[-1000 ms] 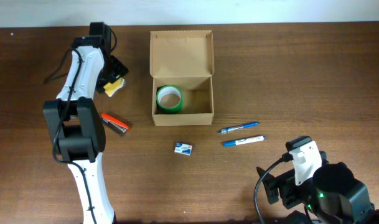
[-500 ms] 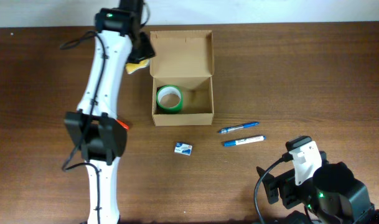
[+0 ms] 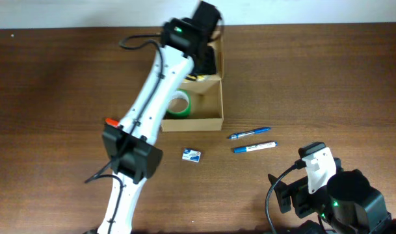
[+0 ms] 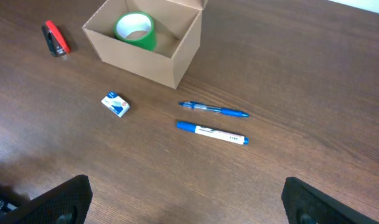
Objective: Pack container
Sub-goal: 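Carry the yellow pad with the left gripper into the box and release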
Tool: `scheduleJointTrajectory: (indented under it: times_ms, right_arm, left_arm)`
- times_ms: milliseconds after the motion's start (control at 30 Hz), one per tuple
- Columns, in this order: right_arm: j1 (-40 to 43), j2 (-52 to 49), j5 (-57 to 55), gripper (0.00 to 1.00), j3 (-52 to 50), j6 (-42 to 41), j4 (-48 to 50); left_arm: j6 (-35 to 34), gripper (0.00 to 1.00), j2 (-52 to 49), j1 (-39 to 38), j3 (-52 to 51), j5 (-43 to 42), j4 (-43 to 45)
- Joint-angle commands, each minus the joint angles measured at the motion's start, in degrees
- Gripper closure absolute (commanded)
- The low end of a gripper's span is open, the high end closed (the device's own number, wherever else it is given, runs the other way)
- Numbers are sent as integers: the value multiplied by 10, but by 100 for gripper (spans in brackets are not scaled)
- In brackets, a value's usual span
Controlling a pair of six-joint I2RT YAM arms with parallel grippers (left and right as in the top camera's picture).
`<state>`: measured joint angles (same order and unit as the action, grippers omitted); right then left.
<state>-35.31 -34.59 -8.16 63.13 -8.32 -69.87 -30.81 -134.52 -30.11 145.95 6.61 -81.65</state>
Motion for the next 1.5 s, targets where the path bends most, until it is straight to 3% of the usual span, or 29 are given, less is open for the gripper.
scheduleJointTrajectory:
  times_ms: [0,233,1067,1200,1467]
  right_arm:
    - [-3,4,-11,1,-5,4,2]
    - [-3,4,-11,1,-5,4,2]
    - [-3,4,-11,1,-5,4,2]
    - [-3,4,-11,1,-5,4,2]
    - [-3,4,-11,1,-5,4,2]
  left_arm:
    - [9,33,-5,-19,-43,-23,16]
    - [7,34,-5,-35,-135,-20,63]
    - [5,34,-5,-32,-216,1,125]
    - [5,21,-5,-32,-216,1,124]
    - [5,13,-5,-32,-216,1,122]
